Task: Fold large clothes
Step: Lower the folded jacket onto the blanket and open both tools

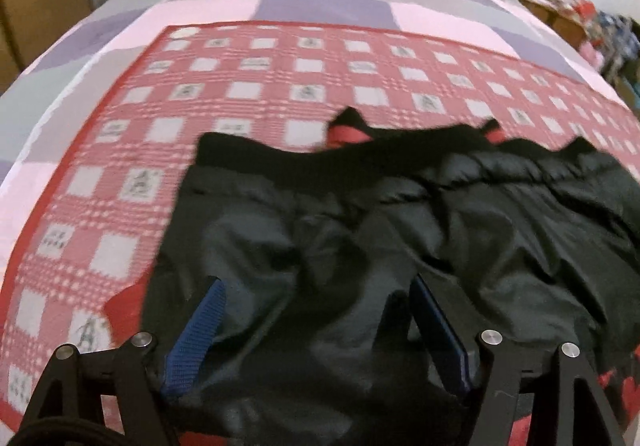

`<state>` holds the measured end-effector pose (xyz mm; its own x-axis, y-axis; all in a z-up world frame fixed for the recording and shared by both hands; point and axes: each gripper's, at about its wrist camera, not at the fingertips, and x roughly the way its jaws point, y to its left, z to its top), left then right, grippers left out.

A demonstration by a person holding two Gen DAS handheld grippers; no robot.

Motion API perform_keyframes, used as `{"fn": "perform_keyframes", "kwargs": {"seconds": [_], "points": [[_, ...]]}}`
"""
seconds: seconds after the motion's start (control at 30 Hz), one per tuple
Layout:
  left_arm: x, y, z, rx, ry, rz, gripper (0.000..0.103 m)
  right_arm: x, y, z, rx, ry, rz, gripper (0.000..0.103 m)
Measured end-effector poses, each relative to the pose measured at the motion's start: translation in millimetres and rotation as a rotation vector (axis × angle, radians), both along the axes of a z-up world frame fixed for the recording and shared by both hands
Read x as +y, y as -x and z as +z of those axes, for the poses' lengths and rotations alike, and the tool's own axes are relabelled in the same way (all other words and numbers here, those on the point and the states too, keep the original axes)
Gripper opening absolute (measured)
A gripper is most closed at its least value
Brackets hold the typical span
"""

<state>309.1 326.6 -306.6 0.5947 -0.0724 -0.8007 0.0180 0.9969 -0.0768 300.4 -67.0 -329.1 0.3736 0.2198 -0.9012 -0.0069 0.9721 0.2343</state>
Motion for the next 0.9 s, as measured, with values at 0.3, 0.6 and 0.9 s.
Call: {"fn": "perform_keyframes", "kwargs": {"seconds": [0.3, 0.6, 0.9], "points": [[-12.6, -10.5, -8.4, 0.005, 0.034, -0.065, 0.079, -16.4, 43.6, 2.6, -0.023, -0.104, -0.037, 0.018], [-17.0, -35.9, -20.9, 0.041, 0.027, -0.06, 0.08, -21.7, 58.4, 0.6, -0.012, -0.031, -0.137, 0.04], [-26.7, -24.6, -18.4, 0.046, -0.006, -0.096, 0.08, 52.7, 75.5, 51.7, -0.338, 0.292, 0.066, 0.08]]}}
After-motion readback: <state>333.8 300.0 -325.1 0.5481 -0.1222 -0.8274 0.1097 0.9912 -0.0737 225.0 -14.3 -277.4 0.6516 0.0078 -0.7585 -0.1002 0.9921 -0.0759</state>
